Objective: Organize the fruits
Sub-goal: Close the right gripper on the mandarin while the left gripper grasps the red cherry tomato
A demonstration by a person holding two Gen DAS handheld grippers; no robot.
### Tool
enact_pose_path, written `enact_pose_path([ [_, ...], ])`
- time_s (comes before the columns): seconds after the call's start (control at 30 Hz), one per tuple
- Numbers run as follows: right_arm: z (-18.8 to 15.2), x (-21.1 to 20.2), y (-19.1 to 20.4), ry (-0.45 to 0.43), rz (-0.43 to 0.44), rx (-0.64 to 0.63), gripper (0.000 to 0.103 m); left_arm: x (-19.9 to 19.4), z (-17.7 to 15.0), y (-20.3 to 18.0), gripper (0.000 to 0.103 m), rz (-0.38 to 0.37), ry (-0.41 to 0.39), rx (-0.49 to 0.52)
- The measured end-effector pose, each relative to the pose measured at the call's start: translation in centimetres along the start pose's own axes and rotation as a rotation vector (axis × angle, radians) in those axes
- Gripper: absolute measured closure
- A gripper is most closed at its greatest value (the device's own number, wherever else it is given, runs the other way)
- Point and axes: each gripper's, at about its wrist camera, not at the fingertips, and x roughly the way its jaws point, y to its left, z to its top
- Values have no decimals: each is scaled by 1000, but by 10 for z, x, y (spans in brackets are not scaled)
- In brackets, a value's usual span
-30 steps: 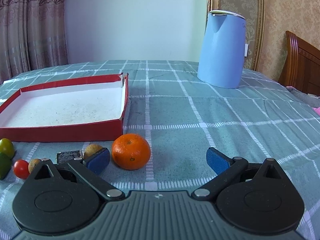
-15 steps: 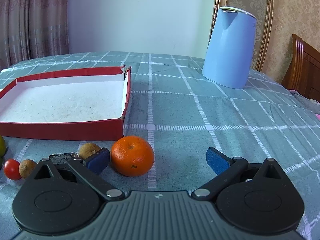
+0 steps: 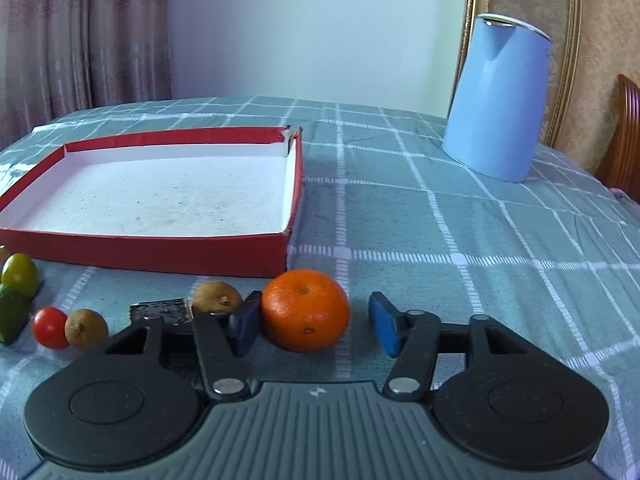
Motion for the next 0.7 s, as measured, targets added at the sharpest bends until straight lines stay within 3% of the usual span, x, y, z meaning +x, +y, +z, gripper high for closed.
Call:
enact_pose_path([
  [0.1, 0, -1, -1, 1, 27, 7, 59, 1, 0, 1, 0, -7, 4, -3],
  [0.47, -2, -3, -13, -15, 57, 84, 61, -12, -7, 6, 0, -30, -13, 0],
  [0.7, -2, -3, -12, -14, 74, 74, 61, -25, -13, -9, 0, 80, -73, 113],
])
